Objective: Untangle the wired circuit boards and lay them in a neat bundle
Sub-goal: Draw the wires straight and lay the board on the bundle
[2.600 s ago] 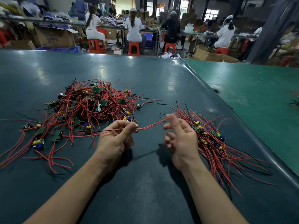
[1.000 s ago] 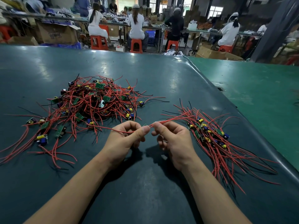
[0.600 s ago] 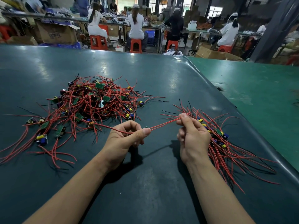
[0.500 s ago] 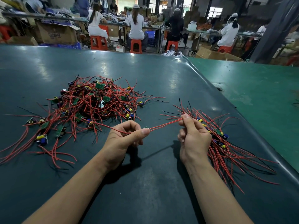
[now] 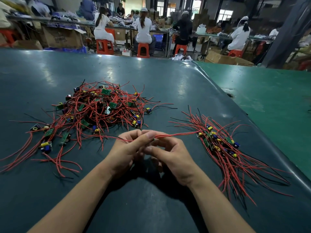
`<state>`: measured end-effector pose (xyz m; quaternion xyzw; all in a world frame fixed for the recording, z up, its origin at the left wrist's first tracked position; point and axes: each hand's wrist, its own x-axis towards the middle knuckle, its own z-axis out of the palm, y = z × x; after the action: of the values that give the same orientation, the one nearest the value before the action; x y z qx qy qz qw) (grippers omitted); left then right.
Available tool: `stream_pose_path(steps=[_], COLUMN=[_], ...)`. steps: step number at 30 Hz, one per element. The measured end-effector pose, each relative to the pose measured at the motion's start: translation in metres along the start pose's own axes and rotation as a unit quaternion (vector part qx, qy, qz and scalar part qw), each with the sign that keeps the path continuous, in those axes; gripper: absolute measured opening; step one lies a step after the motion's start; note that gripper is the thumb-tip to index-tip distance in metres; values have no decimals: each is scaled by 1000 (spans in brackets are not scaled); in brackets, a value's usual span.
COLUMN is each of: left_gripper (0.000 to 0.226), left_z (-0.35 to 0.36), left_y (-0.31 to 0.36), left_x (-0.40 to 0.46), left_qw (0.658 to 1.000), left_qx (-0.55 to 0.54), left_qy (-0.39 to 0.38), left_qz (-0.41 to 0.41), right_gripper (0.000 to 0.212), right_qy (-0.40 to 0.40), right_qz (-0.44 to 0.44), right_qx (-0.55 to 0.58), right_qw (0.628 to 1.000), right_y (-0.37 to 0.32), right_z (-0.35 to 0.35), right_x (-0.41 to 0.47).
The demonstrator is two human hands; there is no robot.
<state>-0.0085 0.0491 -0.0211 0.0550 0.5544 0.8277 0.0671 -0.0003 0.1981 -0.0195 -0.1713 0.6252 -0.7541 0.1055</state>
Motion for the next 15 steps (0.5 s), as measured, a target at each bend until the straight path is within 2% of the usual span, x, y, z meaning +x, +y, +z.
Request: stream_pose_path(steps=[1,3,5,8,10,12,14,15], left_gripper=[47,35,34,39,39,36,34,34], left_z=[1,2,3,4,6,6,7,6], left_y=[1,2,2,2,4,5,4,3], left_x=[0,1,1,1,2,2,2,1], left_qw=[1000,999,999,999,997,997,996,995], left_qx=[14,24,15,10,18,30,34,42], left_qy=[7,22,36,51,68,75,74,77], left_qz=[-1,2,-1,10,12,16,29,41], right_gripper=[29,25,21,11,16,26,33,33], right_qy=[29,77,114,289,415,497,524,521], right_qz=[-13,-39,-76,-153,-173,-140,-81,-62], right_qx=[-14,-34,-66,-88,-9,107,177,182], right_qw=[999,996,988,941,893,849,829,831], right_y=[-1,-2,-1,-1,-3,-7,-7,-6], right_z=[0,2,5,-1,-12,-26,-34,-35], right_x=[0,0,0,4,6,8,10,10])
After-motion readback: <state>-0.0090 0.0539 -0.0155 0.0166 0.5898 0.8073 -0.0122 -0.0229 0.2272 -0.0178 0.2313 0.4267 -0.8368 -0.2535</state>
